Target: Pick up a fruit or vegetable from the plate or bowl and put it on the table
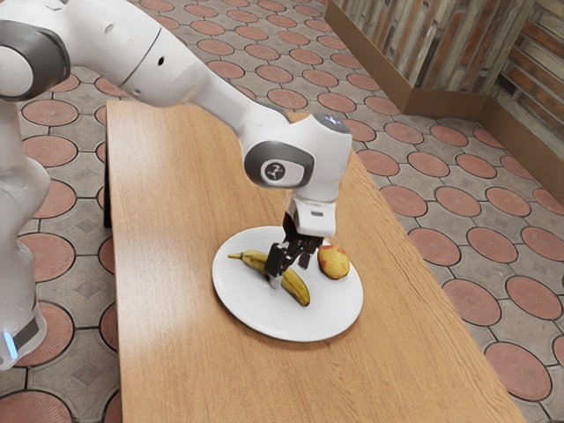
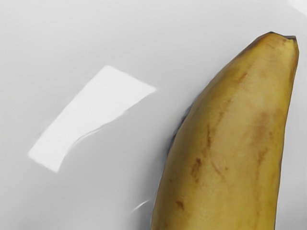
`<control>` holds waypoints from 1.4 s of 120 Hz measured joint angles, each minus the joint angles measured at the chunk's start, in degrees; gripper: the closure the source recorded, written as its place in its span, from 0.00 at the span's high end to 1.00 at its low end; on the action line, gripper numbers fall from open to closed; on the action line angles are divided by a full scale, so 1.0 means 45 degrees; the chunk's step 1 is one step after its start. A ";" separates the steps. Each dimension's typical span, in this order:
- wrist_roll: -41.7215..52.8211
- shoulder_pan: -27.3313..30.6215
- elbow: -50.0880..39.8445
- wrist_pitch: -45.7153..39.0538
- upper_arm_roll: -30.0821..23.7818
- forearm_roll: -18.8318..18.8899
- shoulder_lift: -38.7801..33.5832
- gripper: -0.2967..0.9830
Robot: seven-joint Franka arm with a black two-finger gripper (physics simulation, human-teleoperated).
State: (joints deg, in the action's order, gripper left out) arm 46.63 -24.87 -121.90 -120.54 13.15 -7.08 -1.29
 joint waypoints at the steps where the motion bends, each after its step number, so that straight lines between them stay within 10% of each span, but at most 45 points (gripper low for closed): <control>1: 0.0002 -0.0001 0.0003 0.0000 0.0002 -0.0003 -0.0003 0.84; 74: -0.0009 0.0025 0.0105 -0.0063 0.0062 -0.0045 -0.0135 0.40; 108: -0.0038 -0.0760 0.0439 -0.0158 0.0066 -0.0148 -0.0905 0.38; 168: -0.0007 0.3633 0.2178 -0.0192 0.0677 -0.0062 -0.1252 0.37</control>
State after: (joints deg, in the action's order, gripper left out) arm 46.59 -8.52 -112.10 -121.41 16.19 -7.36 -6.93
